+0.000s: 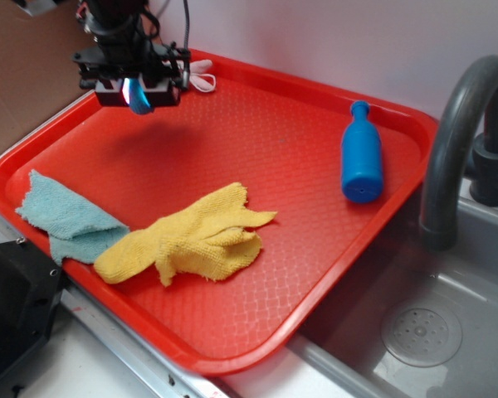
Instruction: Grab the blue ball.
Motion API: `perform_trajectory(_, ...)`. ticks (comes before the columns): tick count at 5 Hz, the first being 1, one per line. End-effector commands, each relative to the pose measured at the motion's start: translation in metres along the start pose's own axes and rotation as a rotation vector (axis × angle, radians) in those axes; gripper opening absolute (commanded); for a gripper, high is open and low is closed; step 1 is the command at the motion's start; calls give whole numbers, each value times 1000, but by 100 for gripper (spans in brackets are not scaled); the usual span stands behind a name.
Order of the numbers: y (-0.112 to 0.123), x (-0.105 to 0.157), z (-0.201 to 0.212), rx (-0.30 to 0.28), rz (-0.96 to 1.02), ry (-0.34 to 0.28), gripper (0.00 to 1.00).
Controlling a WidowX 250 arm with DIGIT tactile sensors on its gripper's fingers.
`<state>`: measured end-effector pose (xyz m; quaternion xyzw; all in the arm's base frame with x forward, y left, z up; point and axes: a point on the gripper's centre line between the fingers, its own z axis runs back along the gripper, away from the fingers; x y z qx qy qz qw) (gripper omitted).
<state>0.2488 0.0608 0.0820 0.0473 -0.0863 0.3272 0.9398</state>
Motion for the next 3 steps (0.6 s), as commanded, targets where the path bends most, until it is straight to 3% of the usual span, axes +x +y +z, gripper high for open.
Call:
perform_trajectory(1, -11, -39, 112, -334, -337, 132, 0)
perform_trajectory(2, -6, -57, 139, -333, -433, 183, 0)
perform_trajectory(3, -3, -55, 135, -300, -431, 202, 0)
